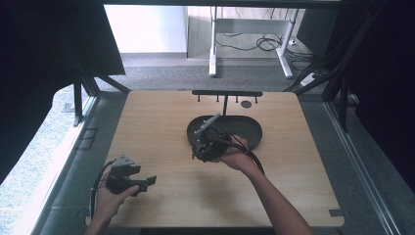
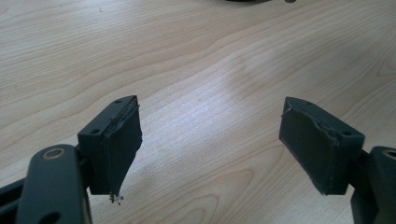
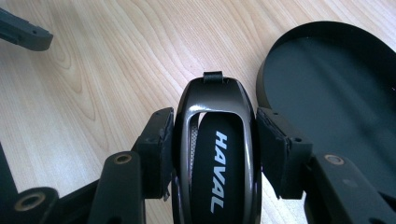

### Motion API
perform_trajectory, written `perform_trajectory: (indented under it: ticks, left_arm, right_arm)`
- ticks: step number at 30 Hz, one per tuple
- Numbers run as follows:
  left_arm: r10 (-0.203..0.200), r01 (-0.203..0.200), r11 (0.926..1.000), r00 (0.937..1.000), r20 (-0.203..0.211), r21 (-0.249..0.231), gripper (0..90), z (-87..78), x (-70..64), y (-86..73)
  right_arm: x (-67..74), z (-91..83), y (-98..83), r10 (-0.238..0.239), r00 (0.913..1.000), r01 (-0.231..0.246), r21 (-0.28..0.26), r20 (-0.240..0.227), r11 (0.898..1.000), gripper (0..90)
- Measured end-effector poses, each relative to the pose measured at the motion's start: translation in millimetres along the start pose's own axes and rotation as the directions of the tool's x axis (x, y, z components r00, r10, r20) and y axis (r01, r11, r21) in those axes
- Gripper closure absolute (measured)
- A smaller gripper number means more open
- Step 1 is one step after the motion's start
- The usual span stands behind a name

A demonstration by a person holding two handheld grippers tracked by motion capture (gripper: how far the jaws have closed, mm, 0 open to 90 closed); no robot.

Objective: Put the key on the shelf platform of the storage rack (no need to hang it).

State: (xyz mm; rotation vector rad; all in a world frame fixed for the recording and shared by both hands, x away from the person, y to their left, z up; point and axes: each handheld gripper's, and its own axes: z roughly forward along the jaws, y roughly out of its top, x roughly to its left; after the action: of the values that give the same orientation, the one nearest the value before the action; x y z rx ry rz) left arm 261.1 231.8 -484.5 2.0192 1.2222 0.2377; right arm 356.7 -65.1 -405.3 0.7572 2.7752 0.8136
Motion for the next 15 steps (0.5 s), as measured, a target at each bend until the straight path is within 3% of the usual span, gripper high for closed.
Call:
perform_trajectory:
  ticks: [15]
  left_arm:
    - [0.010, -0.010, 0.9996, 0.9999, 0.008, 0.027, 21.1, 4.1, -0.9, -0.7]
  right_arm:
    - [-4.3, -3.0, 3.6, 0.004, 0.9999, -0.004, 0.001, 0.014, 1.000, 48.8]
